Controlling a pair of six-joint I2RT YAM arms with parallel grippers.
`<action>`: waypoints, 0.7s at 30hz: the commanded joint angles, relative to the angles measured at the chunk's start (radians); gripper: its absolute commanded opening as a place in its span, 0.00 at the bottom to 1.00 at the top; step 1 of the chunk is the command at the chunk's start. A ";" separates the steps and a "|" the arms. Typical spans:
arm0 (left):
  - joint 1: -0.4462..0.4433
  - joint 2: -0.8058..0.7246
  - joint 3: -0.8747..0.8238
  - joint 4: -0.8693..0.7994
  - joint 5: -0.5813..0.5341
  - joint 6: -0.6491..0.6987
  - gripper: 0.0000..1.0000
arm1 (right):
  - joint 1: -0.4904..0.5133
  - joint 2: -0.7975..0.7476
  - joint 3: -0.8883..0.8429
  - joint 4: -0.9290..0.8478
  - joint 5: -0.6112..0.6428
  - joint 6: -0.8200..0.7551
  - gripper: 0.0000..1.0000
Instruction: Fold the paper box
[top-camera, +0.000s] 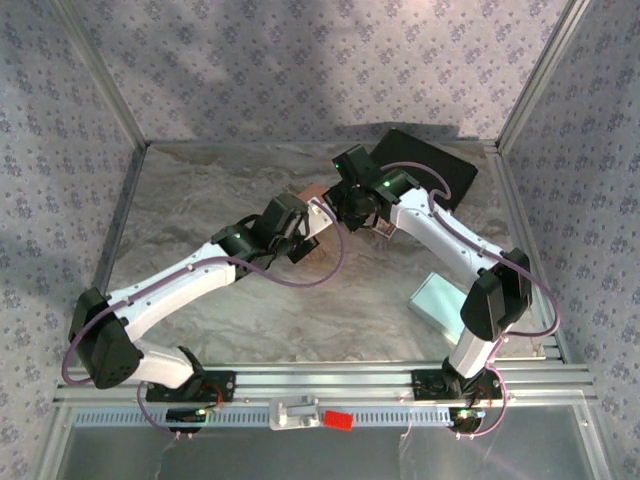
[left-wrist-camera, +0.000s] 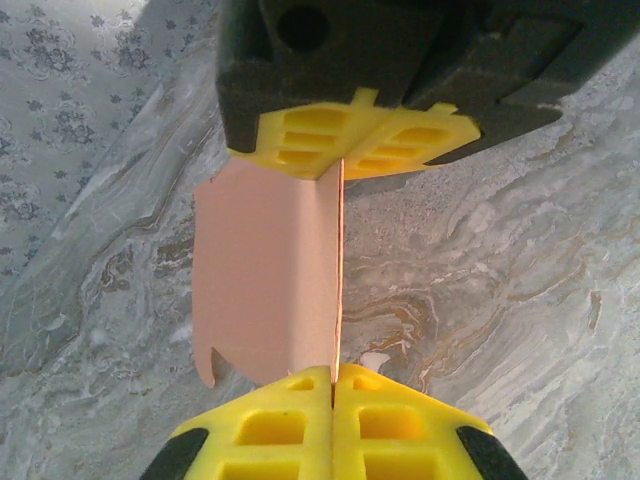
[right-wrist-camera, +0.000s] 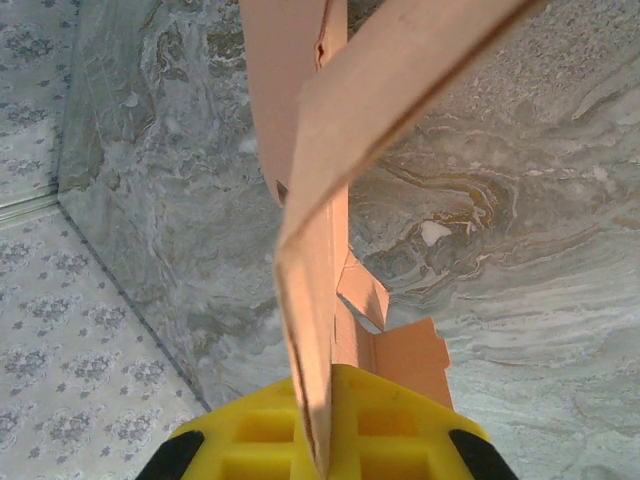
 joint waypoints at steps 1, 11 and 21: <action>0.012 -0.029 0.077 -0.002 -0.062 -0.075 0.46 | 0.000 -0.041 0.024 -0.019 0.038 -0.030 0.00; 0.274 -0.274 0.081 0.082 0.089 -0.590 0.67 | 0.066 -0.260 0.065 -0.209 -0.044 0.062 0.00; 0.546 -0.237 0.141 -0.115 0.269 -0.970 0.58 | 0.056 0.086 0.348 -0.163 0.014 0.161 0.00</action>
